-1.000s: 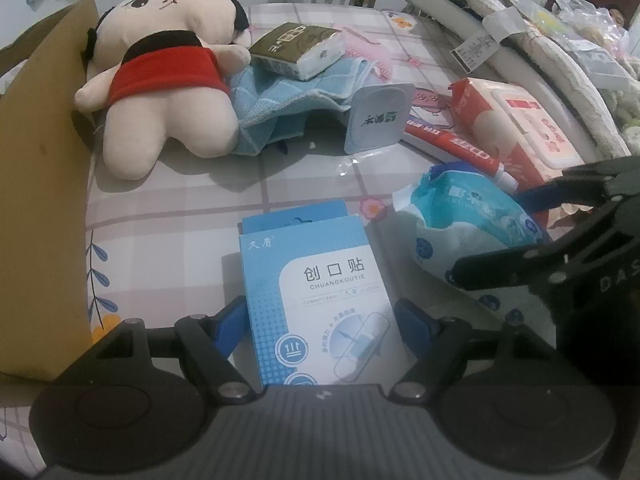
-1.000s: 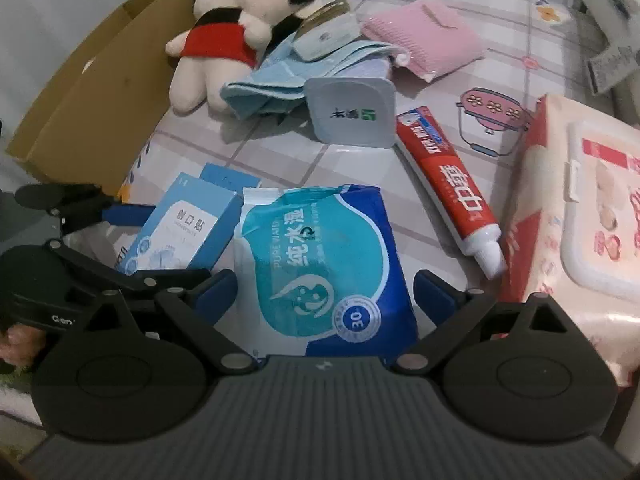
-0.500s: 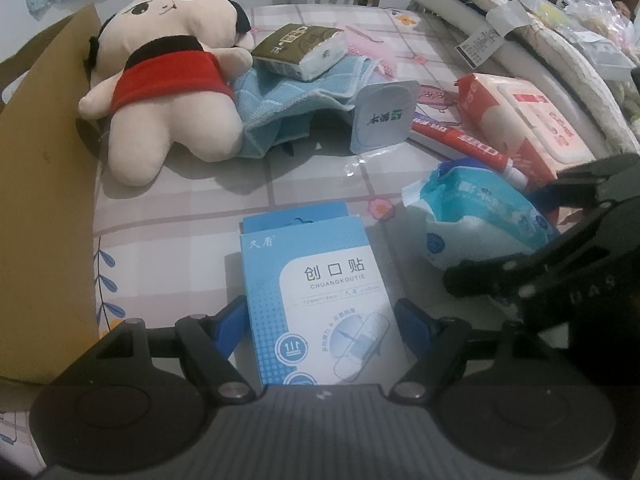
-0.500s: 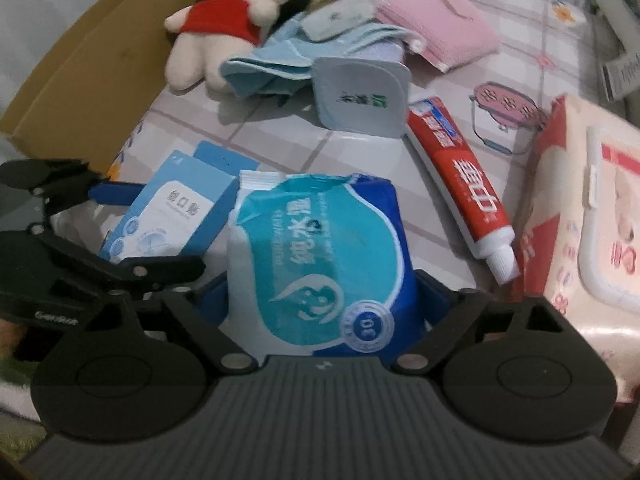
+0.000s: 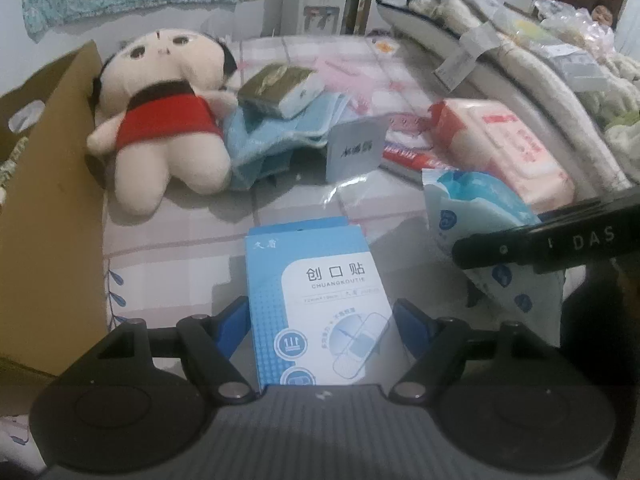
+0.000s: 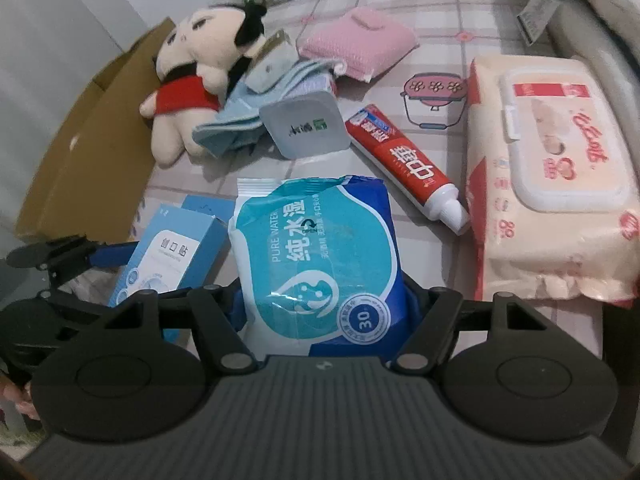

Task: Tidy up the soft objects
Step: 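Close the left tool on the bandage box while the right tool holds the wipes pack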

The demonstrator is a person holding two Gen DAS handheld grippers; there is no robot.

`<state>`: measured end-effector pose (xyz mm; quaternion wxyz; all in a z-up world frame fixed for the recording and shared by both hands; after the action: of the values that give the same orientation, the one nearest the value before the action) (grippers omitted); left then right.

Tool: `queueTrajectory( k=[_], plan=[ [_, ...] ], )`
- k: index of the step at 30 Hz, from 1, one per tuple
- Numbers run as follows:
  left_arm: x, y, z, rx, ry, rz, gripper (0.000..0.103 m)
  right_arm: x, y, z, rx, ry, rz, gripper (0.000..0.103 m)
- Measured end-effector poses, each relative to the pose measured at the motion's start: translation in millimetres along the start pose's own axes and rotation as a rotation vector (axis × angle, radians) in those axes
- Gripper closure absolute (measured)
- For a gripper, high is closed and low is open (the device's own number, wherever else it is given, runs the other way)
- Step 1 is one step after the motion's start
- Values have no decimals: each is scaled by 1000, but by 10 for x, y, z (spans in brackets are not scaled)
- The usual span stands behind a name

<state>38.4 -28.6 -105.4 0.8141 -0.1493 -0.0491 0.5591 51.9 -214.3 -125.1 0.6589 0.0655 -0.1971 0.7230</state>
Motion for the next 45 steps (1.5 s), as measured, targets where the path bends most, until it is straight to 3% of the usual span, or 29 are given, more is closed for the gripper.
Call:
queueTrajectory(
  k=[15,25,32,33,34,35,38,41,45],
  plan=[
    [28,-13,961,-210,-16,33,25,449,82,767,-180,102,36,35],
    [361,-77,1497,-309,-102,104,25,944,-147,1176,-273,28,134,35],
    [778,-111,1698,-343,-160,190,26,1476,-518,1207,-276,-48,229,35],
    [839,-114,1712,-345,-167,201,30,1555,-575,1191,-272,-57,243,35],
    [908,-120,1721,-343,-174,213,64,1632,-640,1175,-268,-64,256,35],
    [969,-133,1708,-324,-173,222,76,1702,-700,1156,-263,-71,266,35],
    [1208,-159,1627,-286,-109,281,78,1929,-880,1091,-246,-92,293,35],
    [1423,-133,1426,-261,-141,298,77,2103,-1041,979,-228,-98,313,35],
    [1671,-62,1210,-214,-102,346,71,2163,-1219,752,-193,-92,285,35]
  ],
)
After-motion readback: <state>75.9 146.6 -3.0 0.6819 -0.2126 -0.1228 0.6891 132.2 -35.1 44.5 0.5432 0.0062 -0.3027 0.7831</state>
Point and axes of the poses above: each gripper's, at about its wrist camera, not at the fingertips, and z roughly against the way its jaws point, x to its left, y to its underside, the point moved 5 cm from there along -z, roughly the way its jaws point, and after that the axes turned 15 degrees about x, right-handed, at the moved point
